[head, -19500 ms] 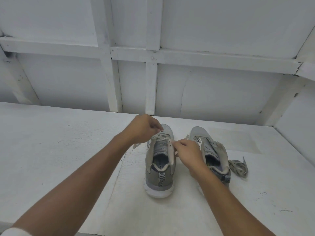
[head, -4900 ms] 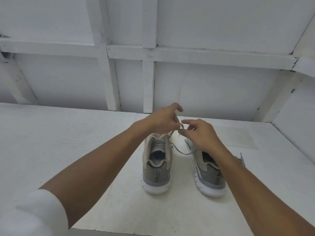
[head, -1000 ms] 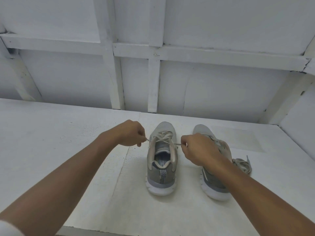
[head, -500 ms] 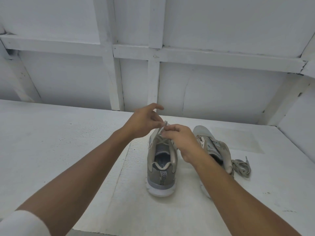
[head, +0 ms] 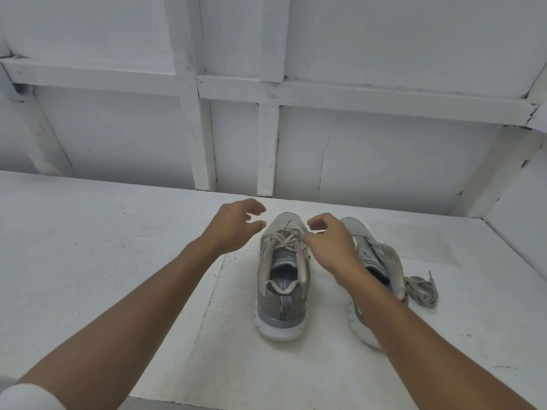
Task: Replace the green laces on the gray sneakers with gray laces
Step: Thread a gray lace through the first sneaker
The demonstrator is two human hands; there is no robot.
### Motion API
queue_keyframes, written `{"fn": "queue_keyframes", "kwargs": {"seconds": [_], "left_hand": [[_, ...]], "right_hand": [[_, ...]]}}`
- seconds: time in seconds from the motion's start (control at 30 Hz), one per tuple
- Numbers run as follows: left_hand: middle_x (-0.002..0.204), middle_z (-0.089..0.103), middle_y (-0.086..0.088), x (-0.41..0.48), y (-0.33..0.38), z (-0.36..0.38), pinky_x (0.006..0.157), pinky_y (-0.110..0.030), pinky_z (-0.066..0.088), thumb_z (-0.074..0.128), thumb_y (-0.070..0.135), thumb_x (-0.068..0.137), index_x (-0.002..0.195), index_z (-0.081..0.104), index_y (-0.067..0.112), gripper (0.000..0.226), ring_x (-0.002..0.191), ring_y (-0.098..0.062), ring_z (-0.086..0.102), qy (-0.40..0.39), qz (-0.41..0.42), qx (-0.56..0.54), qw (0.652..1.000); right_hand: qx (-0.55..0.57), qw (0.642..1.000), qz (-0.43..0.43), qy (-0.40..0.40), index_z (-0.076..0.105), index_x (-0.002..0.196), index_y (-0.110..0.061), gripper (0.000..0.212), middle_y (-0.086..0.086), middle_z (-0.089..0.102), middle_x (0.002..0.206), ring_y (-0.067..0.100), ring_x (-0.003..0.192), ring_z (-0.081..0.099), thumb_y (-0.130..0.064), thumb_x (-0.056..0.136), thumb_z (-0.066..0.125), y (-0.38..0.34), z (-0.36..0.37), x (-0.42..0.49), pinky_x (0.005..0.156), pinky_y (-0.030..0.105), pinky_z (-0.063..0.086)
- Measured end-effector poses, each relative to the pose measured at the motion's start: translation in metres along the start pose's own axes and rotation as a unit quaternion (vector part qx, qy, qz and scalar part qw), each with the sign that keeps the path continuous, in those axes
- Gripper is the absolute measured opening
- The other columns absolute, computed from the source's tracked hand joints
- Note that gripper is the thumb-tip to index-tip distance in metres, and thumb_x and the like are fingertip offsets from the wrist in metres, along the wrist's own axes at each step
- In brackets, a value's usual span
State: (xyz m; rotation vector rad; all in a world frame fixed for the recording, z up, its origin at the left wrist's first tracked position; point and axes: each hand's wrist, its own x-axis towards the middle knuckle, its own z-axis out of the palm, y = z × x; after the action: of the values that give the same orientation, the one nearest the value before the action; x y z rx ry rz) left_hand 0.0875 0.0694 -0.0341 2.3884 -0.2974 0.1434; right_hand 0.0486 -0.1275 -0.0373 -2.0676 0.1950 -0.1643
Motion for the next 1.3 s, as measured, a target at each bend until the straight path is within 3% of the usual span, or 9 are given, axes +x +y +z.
{"fn": "queue_keyframes", "kwargs": {"seconds": [0.13, 0.27, 0.4, 0.53, 0.67, 0.8, 0.87, 1.13, 1.3], "left_hand": [[0.099, 0.063, 0.012, -0.028, 0.006, 0.005, 0.076, -0.023, 0.041, 0.069, 0.036, 0.087, 0.095, 0.072, 0.027, 0.012, 0.093, -0.006, 0.054, -0.011, 0.068, 0.028, 0.997], [0.105, 0.050, 0.011, -0.045, 0.002, 0.017, 0.084, -0.029, 0.042, 0.072, 0.045, 0.080, 0.091, 0.073, 0.029, 0.019, 0.102, -0.010, 0.044, -0.051, 0.116, 0.110, 0.986], [0.118, 0.051, 0.006, -0.043, 0.004, 0.022, 0.083, -0.027, 0.045, 0.073, 0.038, 0.082, 0.090, 0.073, 0.026, 0.014, 0.104, -0.013, 0.052, -0.022, 0.121, 0.107, 0.987], [0.116, 0.054, 0.005, -0.042, 0.004, 0.028, 0.086, -0.028, 0.047, 0.071, 0.029, 0.084, 0.093, 0.071, 0.024, 0.011, 0.103, -0.015, 0.055, -0.035, 0.111, 0.084, 0.990], [0.113, 0.054, 0.005, -0.046, 0.001, 0.034, 0.084, -0.030, 0.049, 0.071, 0.031, 0.083, 0.093, 0.064, 0.021, 0.016, 0.097, -0.014, 0.054, -0.018, 0.103, 0.071, 0.992], [0.113, 0.050, 0.002, -0.051, 0.006, 0.040, 0.077, -0.036, 0.049, 0.071, 0.035, 0.083, 0.103, 0.056, 0.015, 0.033, 0.089, -0.019, 0.053, -0.017, 0.100, 0.107, 0.989], [0.118, 0.050, 0.001, -0.051, 0.009, 0.040, 0.075, -0.038, 0.050, 0.071, 0.034, 0.083, 0.102, 0.055, 0.012, 0.033, 0.088, -0.021, 0.053, -0.005, 0.110, 0.130, 0.985], [0.104, 0.061, -0.009, -0.036, -0.002, 0.055, 0.054, -0.026, 0.036, 0.068, 0.021, 0.082, 0.084, 0.058, 0.006, 0.018, 0.066, -0.016, 0.043, 0.071, 0.204, 0.170, 0.961], [0.080, 0.057, -0.006, -0.039, -0.005, 0.058, 0.048, -0.029, 0.037, 0.044, 0.028, 0.085, 0.082, 0.056, 0.007, 0.025, 0.060, -0.017, 0.042, 0.110, 0.218, 0.151, 0.958]], "right_hand": [[-0.108, 0.987, -0.116, 0.031, 0.054, 0.113, -0.024, 0.033, -0.003, 0.051, 0.115, 0.018, 0.105, 0.052, -0.017, 0.083, 0.064, 0.011, -0.007, -0.002, 0.086, 0.036, 0.046], [-0.246, 0.910, -0.331, 0.031, 0.067, 0.095, -0.022, 0.016, -0.001, 0.052, 0.115, 0.020, 0.106, 0.045, -0.022, 0.079, 0.069, 0.011, -0.006, -0.015, 0.088, 0.036, 0.040], [-0.404, 0.855, -0.315, -0.078, 0.073, 0.094, -0.027, 0.022, -0.005, 0.042, 0.142, 0.022, 0.130, 0.028, -0.043, 0.082, 0.065, 0.002, 0.003, -0.014, 0.100, 0.038, 0.028], [-0.455, 0.833, -0.301, -0.092, 0.073, 0.098, -0.024, 0.026, -0.005, 0.039, 0.146, 0.023, 0.133, 0.026, -0.040, 0.078, 0.067, 0.000, 0.009, -0.010, 0.101, 0.038, 0.026], [-0.423, 0.846, -0.318, -0.064, 0.073, 0.094, -0.022, 0.022, -0.010, 0.050, 0.139, 0.021, 0.124, 0.036, -0.036, 0.083, 0.059, 0.008, 0.009, -0.009, 0.094, 0.037, 0.028], [-0.289, 0.913, -0.289, -0.021, 0.069, 0.077, -0.021, 0.013, -0.012, 0.063, 0.123, 0.021, 0.108, 0.052, -0.031, 0.080, 0.061, 0.017, 0.008, -0.008, 0.087, 0.037, 0.038], [-0.258, 0.926, -0.275, -0.016, 0.066, 0.073, -0.020, 0.012, -0.012, 0.064, 0.120, 0.021, 0.106, 0.055, -0.029, 0.079, 0.062, 0.018, 0.008, -0.009, 0.088, 0.038, 0.042], [-0.262, 0.923, -0.281, -0.022, 0.061, 0.093, -0.015, 0.014, -0.005, 0.057, 0.113, 0.018, 0.096, 0.057, -0.027, 0.086, 0.061, 0.025, 0.010, -0.017, 0.076, 0.032, 0.048], [-0.299, 0.910, -0.286, -0.015, 0.053, 0.100, -0.015, 0.023, -0.002, 0.050, 0.112, 0.021, 0.087, 0.056, -0.025, 0.084, 0.066, 0.029, 0.010, -0.024, 0.067, 0.027, 0.040]]}}
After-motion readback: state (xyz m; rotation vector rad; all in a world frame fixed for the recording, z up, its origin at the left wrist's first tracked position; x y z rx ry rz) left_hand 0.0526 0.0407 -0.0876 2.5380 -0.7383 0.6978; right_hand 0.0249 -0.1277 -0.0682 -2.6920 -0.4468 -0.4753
